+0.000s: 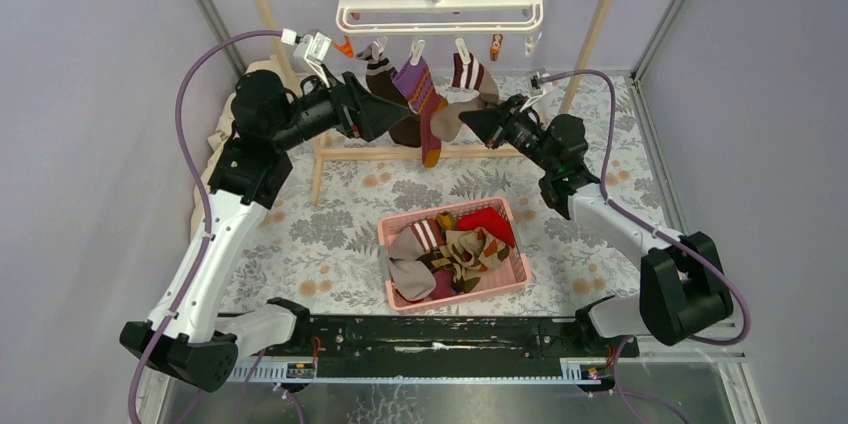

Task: Remove the socks clipped to the hanger
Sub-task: Remove the sock from the hanger.

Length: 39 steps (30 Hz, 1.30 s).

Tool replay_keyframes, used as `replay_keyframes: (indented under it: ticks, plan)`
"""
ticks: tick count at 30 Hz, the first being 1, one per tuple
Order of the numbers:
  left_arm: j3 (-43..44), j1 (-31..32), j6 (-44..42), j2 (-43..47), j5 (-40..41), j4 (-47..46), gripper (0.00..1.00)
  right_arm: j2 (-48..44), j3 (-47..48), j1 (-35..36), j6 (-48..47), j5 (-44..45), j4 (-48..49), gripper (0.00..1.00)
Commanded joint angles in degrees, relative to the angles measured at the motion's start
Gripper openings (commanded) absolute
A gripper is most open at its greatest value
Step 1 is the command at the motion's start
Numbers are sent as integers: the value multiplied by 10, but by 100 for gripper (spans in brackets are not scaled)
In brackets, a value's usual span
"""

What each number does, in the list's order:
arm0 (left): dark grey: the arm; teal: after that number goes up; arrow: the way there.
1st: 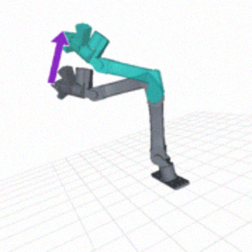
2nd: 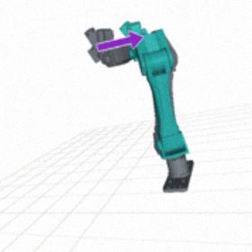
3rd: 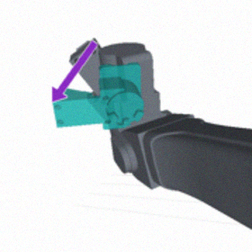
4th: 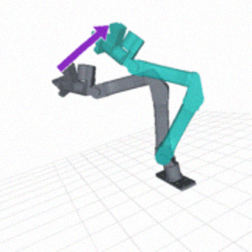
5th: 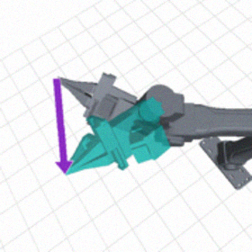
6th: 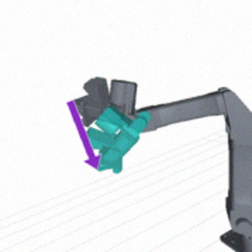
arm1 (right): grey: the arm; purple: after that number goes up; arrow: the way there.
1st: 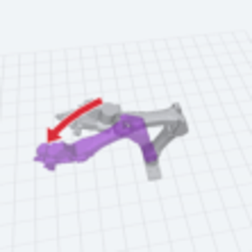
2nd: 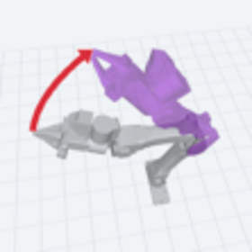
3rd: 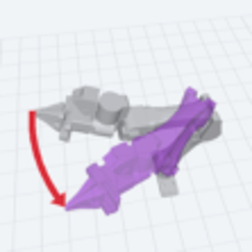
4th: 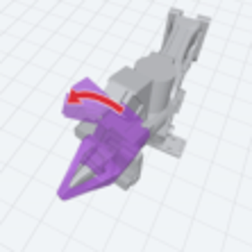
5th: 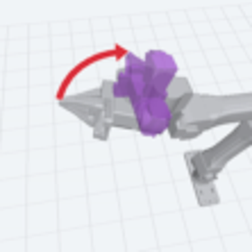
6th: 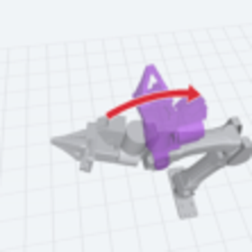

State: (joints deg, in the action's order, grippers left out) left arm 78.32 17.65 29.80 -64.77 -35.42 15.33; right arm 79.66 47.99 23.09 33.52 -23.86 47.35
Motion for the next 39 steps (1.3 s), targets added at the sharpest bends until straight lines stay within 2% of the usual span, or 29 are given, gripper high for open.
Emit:
replay_keyframes:
  ticks: [1, 8, 18, 27, 33, 39]
  plan:
    - [11, 10, 29, -15, -21, -80, 99, -49, 9, -2, 13, -72, -73, 0]
    - [7, 50, 50, -38, -2, -150, 99, -90, 6, -13, 41, -147, -120, 0]
    - [36, 108, 54, -99, 47, -211, 98, -101, 1, -47, 137, -264, -78, 0]
    - [54, 121, 45, -169, 114, -263, 96, -120, 1, -53, 142, -281, -88, 0]
    - [89, 121, 2, -212, 166, -255, 95, -126, 0, -53, 146, -292, -93, 0]
    - [113, 123, -5, -251, 196, -271, 95, -132, -7, -54, 149, -294, -96, 0]
